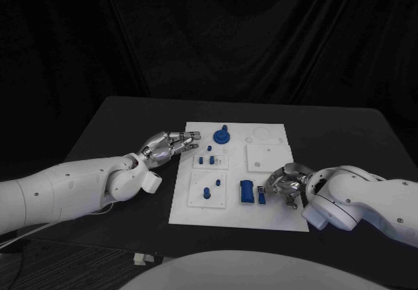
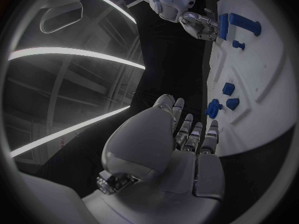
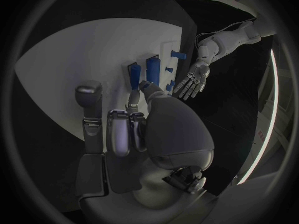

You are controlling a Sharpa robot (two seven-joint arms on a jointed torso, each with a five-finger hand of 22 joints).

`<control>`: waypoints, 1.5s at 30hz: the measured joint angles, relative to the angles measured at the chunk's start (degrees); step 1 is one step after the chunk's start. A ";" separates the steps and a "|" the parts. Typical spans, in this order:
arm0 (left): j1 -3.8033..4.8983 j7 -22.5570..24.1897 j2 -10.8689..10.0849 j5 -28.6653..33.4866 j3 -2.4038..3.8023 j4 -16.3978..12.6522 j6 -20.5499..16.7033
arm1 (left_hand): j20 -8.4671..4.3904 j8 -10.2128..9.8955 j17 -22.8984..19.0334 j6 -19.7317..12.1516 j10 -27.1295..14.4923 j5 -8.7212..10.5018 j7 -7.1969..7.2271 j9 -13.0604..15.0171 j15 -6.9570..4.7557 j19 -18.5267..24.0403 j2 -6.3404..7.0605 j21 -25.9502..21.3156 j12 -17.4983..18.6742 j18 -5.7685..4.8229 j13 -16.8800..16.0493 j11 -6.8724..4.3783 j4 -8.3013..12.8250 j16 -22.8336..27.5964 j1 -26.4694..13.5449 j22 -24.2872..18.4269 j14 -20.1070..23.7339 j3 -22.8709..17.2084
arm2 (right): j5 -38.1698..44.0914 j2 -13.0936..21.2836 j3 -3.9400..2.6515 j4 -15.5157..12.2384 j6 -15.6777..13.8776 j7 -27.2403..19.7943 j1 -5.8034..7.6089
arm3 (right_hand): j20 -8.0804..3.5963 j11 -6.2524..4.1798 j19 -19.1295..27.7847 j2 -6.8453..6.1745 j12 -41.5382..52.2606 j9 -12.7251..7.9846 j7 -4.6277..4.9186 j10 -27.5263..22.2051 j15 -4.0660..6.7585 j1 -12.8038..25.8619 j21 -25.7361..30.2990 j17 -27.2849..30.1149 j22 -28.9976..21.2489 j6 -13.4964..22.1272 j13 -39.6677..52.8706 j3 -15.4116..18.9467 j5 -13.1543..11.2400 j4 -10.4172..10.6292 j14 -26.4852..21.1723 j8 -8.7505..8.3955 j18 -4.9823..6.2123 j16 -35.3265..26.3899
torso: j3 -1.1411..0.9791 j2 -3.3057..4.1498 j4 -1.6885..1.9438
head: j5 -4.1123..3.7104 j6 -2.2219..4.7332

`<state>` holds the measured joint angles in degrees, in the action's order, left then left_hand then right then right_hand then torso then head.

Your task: Assemble the parts on the task board

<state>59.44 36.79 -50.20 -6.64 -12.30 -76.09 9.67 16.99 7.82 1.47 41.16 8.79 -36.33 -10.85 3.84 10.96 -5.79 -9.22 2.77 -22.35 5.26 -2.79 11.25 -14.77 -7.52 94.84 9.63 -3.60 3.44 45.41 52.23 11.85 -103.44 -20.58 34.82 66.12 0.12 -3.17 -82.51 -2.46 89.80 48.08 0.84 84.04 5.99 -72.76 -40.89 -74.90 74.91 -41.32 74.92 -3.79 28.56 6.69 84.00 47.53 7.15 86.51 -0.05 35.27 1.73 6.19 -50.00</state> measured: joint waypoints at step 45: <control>-0.59 1.75 -2.46 0.00 0.02 -3.23 -1.21 | -0.21 0.00 0.04 0.00 0.00 0.00 0.00 0.00 0.00 -0.21 0.00 0.23 0.00 0.01 0.00 0.00 0.00 0.00 0.00 0.06 0.00 -0.32 | 5.53 9.70 -0.04 -6.10 -11.34 -17.32 4.03 | 1.58 3.06 -1.30 2.13 0.00 -20.44 3.95 -0.06 -1.91 -5.00 -8.49 0.00 0.02 -1.88 0.00 5.92 0.74 6.02 -0.01 -19.38 -0.01 1.81 | -0.02 -0.09 -0.01 | -0.42 0.00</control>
<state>58.85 38.54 -52.66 -6.64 -12.28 -79.32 8.46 16.78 7.82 1.52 41.16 8.79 -36.32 -10.85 3.84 10.96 -6.00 -9.22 2.99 -22.35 5.26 -2.79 11.25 -14.77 -7.52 94.84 9.69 -3.60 3.12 50.94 61.94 11.82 -109.54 -31.91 17.49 70.15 1.70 -0.11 -83.81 -0.33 89.80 27.64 4.80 83.97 4.09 -77.76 -49.38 -74.91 74.93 -43.20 74.92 2.12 29.30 12.71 83.99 28.16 7.13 88.32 -0.07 35.18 1.72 5.77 -50.00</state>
